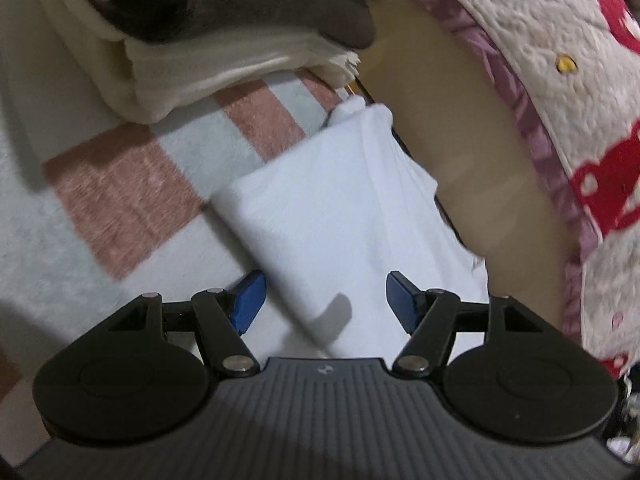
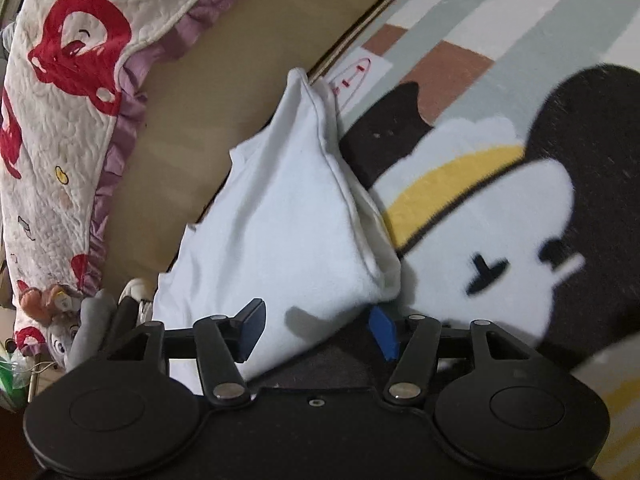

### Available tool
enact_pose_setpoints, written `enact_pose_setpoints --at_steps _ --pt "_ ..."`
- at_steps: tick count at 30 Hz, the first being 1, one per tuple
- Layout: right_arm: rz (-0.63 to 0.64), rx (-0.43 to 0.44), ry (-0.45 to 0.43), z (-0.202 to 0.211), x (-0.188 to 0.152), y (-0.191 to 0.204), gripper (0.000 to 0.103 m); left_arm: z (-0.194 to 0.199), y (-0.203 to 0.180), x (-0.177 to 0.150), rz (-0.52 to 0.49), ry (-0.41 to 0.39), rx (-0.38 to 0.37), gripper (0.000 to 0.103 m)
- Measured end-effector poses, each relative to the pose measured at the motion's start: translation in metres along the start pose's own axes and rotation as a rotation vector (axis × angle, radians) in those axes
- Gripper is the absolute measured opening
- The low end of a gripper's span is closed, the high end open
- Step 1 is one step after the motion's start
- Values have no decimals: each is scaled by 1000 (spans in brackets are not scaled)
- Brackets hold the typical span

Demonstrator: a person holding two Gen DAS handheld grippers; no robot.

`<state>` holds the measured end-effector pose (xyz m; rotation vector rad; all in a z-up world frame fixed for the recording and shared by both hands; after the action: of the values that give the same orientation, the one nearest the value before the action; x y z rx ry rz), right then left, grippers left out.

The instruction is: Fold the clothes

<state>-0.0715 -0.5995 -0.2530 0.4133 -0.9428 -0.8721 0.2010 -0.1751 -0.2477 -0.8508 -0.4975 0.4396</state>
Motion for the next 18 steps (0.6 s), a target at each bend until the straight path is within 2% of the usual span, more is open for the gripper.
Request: enact_pose_setpoints --at_steps 2,3,5,6,7,8,10,11,13,15,16,18 --pt "54 -16 -41 -7 6 3 63 -6 -3 6 28 -45 13 63" --pt "122 -25 -50 -14 13 6 63 -8 -4 9 31 -80 32 63" --pt "219 -38 -55 -26 21 11 63 -13 -7 14 17 -123 62 50" --pt "242 -39 -60 -30 24 13 64 -16 -10 15 1 -102 39 15" --pt "207 -26 -72 -30 22 11 63 -20 -13 17 -18 -78 9 5" --pt "185 -19 -74 -30 21 9 58 -21 -17 17 -50 -48 -37 5" --pt "201 -33 -39 -30 23 7 8 -19 -25 17 -149 -82 13 4" --pt "204 -39 -39 -28 25 6 7 -16 -27 18 -173 -95 22 4" --pt "188 -53 -117 -11 34 3 5 -6 -28 21 -186 -128 52 4" --pt "244 -106 -156 4 38 9 5 -4 -26 19 -223 -138 93 4" --pt "278 -130 -159 7 39 13 5 -5 -25 18 -253 -137 126 4" --pt "278 -165 -101 -1 35 9 5 -13 -19 12 -284 -115 198 4"
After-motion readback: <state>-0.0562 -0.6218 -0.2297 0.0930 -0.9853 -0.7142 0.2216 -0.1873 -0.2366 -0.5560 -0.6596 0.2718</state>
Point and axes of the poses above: each gripper's, at about its wrist camera, not at the fingertips, and z roughly against the way its jaws point, y to its left, x to its top, the point moved 4 cm from there along -z, roughly the way its jaws point, and after that the axes turned 13 degrees about z, right-handed, at the moved point
